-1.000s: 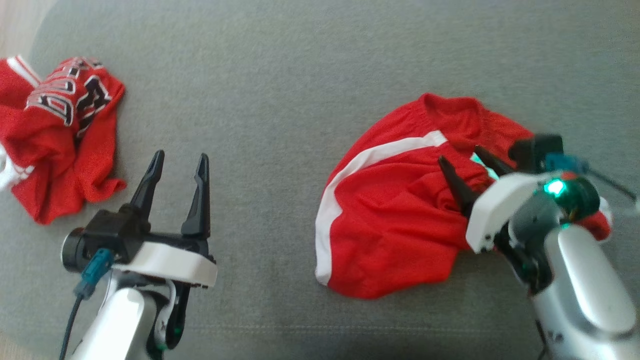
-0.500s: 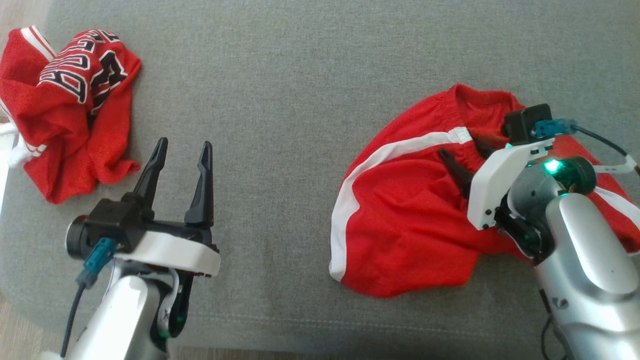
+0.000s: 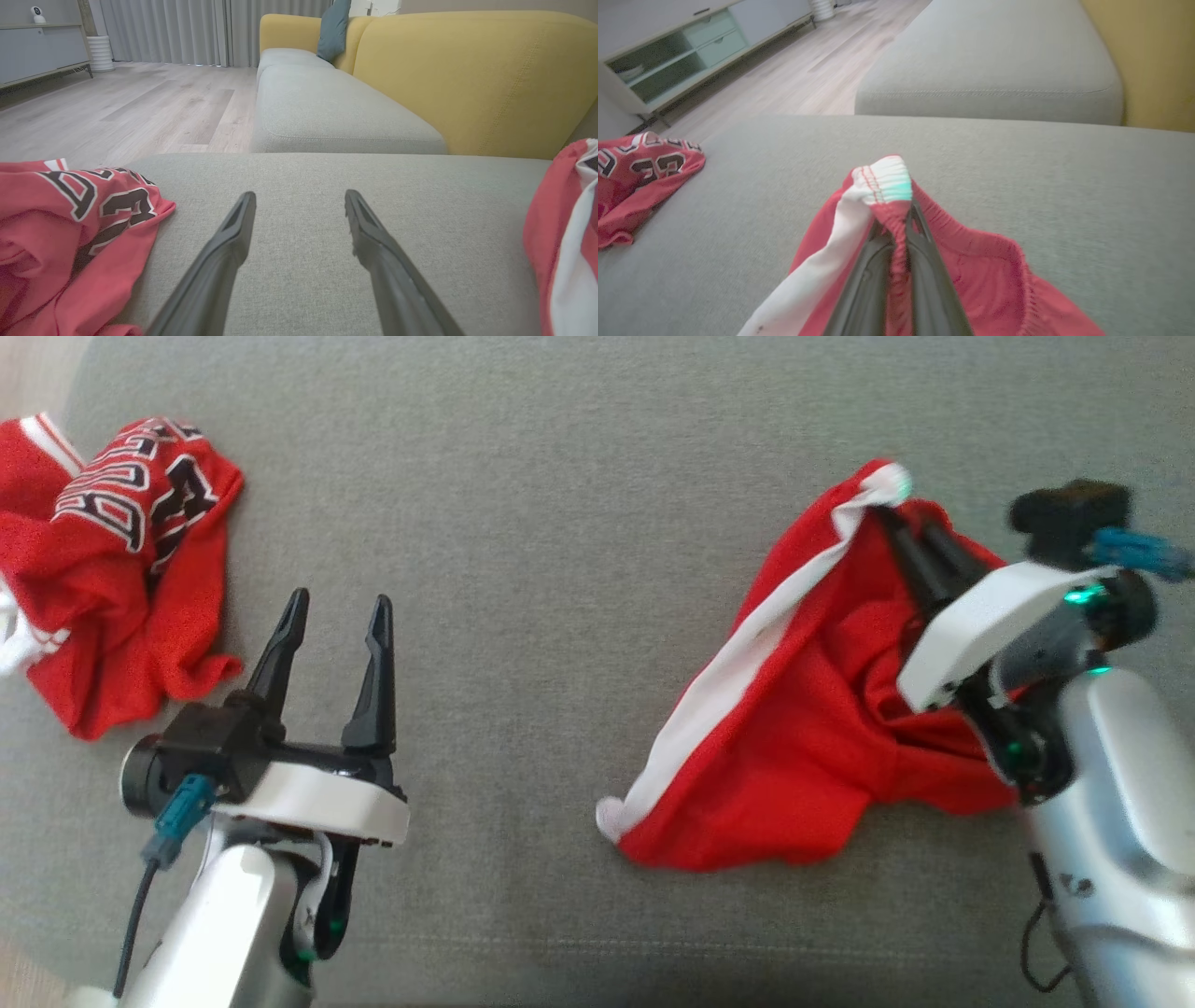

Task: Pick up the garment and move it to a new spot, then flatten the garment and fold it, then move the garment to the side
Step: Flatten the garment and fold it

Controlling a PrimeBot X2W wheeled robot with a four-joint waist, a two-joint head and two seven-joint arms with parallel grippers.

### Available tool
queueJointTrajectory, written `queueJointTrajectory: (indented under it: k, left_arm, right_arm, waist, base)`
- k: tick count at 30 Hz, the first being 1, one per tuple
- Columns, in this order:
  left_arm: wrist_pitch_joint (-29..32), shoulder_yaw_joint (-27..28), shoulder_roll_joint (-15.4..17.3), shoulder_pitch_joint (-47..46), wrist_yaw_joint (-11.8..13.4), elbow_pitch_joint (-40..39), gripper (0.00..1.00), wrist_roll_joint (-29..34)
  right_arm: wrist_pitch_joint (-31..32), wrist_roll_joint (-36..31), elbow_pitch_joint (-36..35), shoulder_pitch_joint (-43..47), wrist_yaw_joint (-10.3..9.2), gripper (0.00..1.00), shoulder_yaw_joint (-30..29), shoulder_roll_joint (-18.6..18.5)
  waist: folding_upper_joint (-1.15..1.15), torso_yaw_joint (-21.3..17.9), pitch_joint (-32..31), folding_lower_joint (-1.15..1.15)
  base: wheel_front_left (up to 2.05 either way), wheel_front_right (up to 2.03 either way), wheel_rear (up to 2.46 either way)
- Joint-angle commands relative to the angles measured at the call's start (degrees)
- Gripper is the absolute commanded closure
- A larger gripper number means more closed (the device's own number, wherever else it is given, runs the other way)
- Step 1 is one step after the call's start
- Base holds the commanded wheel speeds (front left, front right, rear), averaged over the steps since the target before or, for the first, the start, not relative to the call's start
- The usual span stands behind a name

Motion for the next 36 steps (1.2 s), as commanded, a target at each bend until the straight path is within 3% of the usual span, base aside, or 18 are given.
queueJointTrajectory:
  k: [1,10,16,17,18,19,28,36]
  left_arm:
    - [-0.7,2.7,1.1,-1.4,0.1,-1.7,0.0,0.7]
    - [-0.7,2.7,1.6,-0.2,0.5,-2.3,0.0,0.8]
    - [-0.4,2.4,1.9,0.1,0.6,-2.7,0.0,0.7]
    - [-0.4,2.4,2.0,0.3,0.7,-2.8,0.0,0.7]
    - [-0.4,2.4,2.1,0.4,0.7,-2.9,0.0,0.6]
    - [-0.2,2.4,2.2,0.6,0.8,-3.1,0.0,0.6]
    - [0.0,2.2,2.5,1.8,1.6,-3.3,0.0,0.4]
    - [0.0,2.4,2.8,4.4,2.6,-4.1,0.0,0.1]
  right_arm:
    - [-1.7,0.4,-2.6,-1.4,-0.04,1.0,-1.2,-0.1]
    - [-0.7,-2.0,-3.8,8.0,-0.04,1.0,-12.4,1.0]
    - [-0.2,-4.7,-7.3,18.7,-0.04,1.0,-18.8,4.8]
    - [-0.6,-5.0,-7.9,19.9,-0.04,0.89,-19.4,5.5]
    - [-1.2,-5.3,-8.4,20.8,-0.04,0.39,-19.8,6.1]
    - [-3.2,-6.1,-9.4,22.2,-0.04,0.0,-20.1,7.1]
    - [-16.6,-13.7,-15.7,24.7,-0.04,0.0,-19.2,8.6]
    - [-16.4,-16.5,-19.5,26.3,-0.04,0.0,-15.7,9.1]
  waist:
    - [0.0,-0.8,-0.6,0.0]
    - [0.0,-3.2,-1.7,0.0]
    - [0.0,-4.3,-1.8,0.0]
    - [0.0,-4.5,-1.8,0.0]
    - [0.0,-4.7,-1.8,0.0]
    - [0.0,-4.8,-1.8,0.0]
    - [0.0,-4.2,-3.8,0.0]
    - [0.0,-3.7,-6.8,0.0]
  base:
    - [0.0,0.0,0.0]
    - [0.0,0.0,0.0]
    - [0.0,0.0,0.0]
    - [0.0,0.0,0.0]
    - [0.0,0.0,0.0]
    - [0.0,0.0,0.0]
    - [0.0,0.0,0.0]
    - [0.0,0.0,0.0]
